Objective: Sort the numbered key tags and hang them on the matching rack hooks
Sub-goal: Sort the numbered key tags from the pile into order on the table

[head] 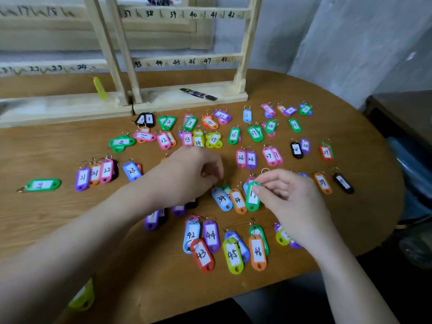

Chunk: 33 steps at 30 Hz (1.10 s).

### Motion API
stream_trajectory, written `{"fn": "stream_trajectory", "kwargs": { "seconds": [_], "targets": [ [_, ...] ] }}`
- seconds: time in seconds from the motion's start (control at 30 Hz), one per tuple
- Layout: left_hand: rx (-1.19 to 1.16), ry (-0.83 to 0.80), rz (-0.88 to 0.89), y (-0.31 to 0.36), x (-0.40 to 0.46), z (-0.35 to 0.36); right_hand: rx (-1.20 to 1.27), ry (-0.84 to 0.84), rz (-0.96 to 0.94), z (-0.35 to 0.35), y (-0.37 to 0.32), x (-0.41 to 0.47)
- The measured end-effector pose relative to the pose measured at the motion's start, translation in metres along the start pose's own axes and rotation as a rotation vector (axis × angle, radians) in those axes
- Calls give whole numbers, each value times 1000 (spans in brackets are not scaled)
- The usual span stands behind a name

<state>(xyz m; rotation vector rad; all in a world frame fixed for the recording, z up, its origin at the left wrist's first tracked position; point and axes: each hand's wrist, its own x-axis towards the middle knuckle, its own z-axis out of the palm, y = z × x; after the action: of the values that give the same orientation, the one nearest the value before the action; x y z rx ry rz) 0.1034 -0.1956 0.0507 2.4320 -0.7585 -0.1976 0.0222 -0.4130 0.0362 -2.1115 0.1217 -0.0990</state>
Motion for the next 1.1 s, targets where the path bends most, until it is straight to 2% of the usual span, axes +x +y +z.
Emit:
{"fn": "stream_trajectory", "kwargs": {
  "seconds": [0.17,0.67,0.83,1.1],
  "targets": [
    [-69,31,48,8,2,1,136,-14,31,-1,1,-3],
    [-70,112,-20,-10,-21,-17,40,56,-39,-12,0,2],
    [-25,180,-79,-32,-37,-36,-15,-20,-127,1,-15,28],
    [-17,243,-193,-67,-65,-60,-91,-71,-140,20,-26,97]
  ]
}}
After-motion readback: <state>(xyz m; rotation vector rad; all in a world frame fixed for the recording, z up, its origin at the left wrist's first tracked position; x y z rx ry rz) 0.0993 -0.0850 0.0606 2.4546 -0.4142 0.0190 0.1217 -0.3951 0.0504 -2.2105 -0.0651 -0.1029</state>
